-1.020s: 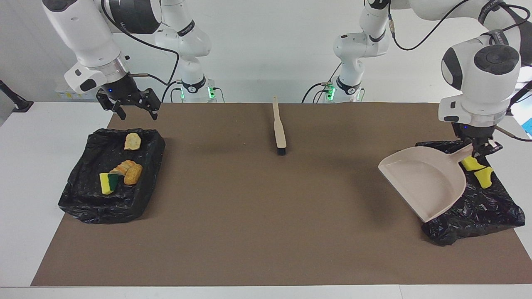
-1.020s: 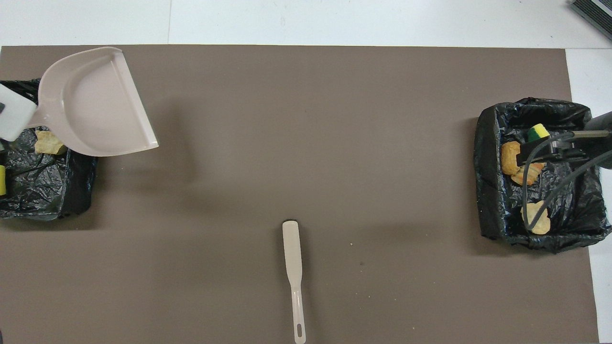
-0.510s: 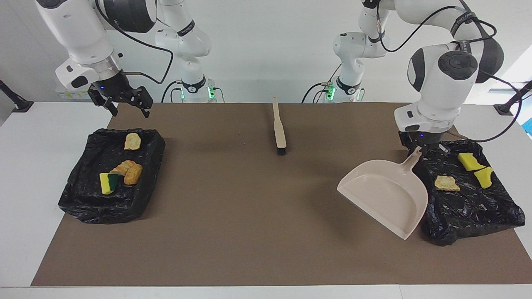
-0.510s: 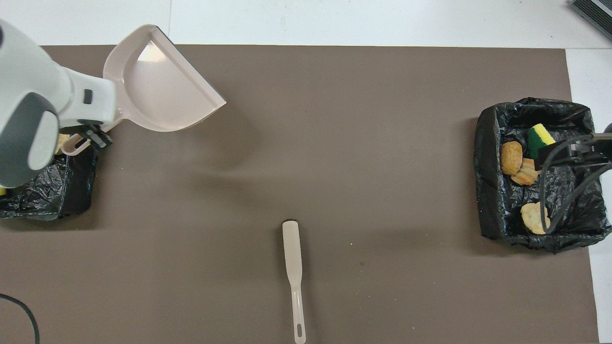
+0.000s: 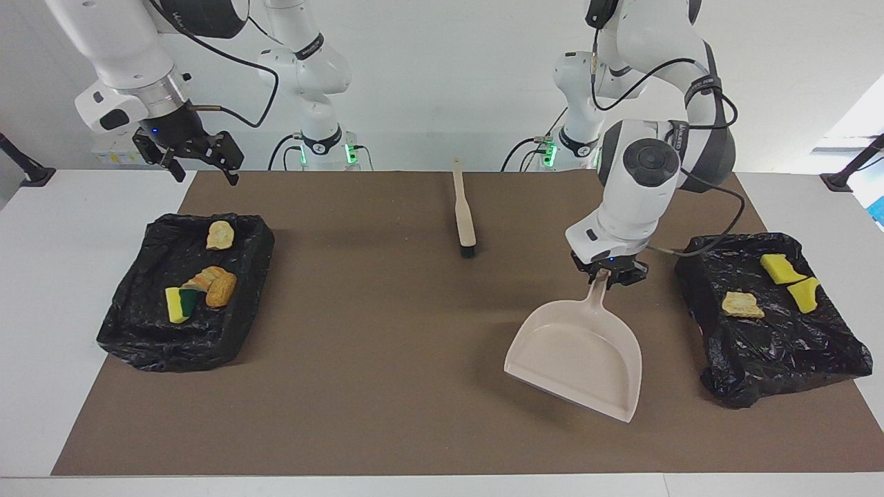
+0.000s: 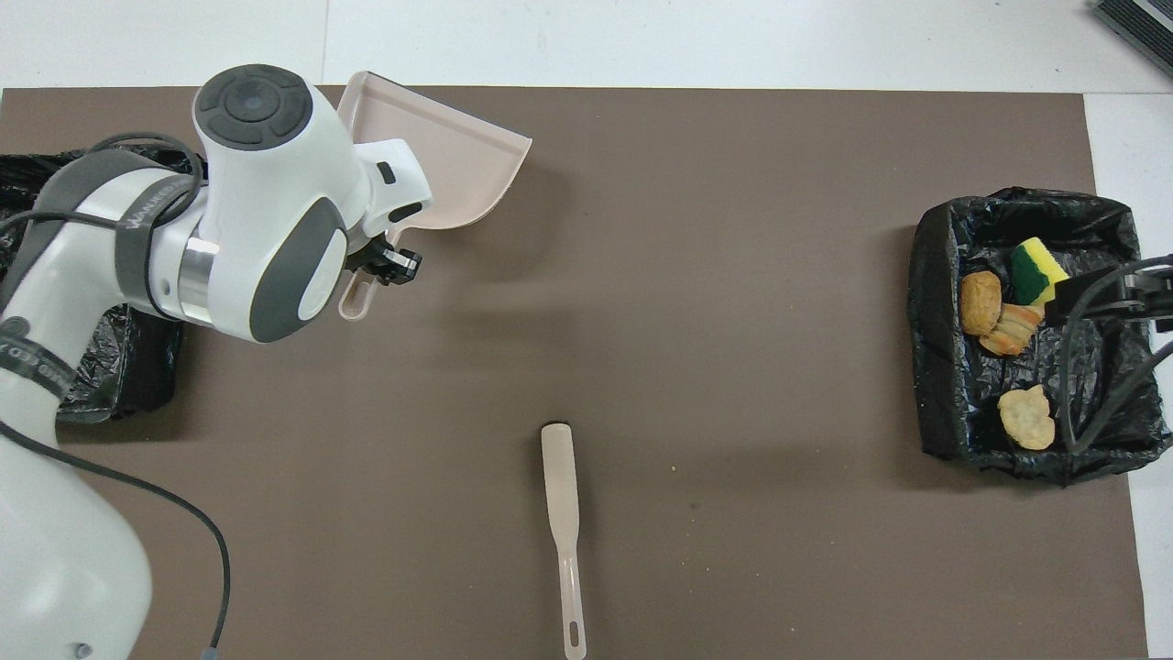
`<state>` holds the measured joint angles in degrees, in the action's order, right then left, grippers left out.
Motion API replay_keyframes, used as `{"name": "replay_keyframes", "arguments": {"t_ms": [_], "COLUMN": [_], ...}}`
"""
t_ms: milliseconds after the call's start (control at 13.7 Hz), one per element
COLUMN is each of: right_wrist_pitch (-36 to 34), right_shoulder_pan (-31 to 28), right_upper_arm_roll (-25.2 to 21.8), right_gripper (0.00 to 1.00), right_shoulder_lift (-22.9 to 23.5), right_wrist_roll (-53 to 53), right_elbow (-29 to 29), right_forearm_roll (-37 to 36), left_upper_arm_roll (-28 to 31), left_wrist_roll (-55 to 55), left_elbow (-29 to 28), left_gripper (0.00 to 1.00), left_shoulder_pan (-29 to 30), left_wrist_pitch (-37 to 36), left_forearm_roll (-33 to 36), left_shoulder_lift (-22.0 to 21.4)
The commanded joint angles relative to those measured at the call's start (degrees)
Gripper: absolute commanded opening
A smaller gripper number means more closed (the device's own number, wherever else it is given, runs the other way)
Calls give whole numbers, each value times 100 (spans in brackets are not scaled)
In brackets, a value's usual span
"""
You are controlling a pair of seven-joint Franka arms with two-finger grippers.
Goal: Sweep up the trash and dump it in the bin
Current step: 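Carry the dustpan with the left gripper back to the table centre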
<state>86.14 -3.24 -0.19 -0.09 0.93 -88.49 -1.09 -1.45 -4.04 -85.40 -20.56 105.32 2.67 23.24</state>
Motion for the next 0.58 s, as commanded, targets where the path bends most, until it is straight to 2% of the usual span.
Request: {"name": "replay_keyframes", "arguments": {"t_ms": [0,291,510], "right_wrist_pitch": [-45,-45,-45], "right_shoulder_pan": [69,69,69], "right_upper_arm_roll": [-25,-25,-25], "right_gripper": [100,100,100], "right_shoulder_lift": [-52,-52,-52], "right_wrist_roll": [100,100,100], "right_elbow": [-28,-28,-28], "right_forearm_roll": [56,56,56], "left_upper_arm_roll": [110,110,101], "left_wrist_roll": [-920,-1509,-1775], "left_elbow": [278,392,445], "left_gripper": [0,0,0], "left_shoulder_pan": [-202,-677,-756], "left_wrist_pitch": [259,628,700], "left_forearm_roll": [-582,-636,-759], "left_shoulder_lift": [241,452,488]}}
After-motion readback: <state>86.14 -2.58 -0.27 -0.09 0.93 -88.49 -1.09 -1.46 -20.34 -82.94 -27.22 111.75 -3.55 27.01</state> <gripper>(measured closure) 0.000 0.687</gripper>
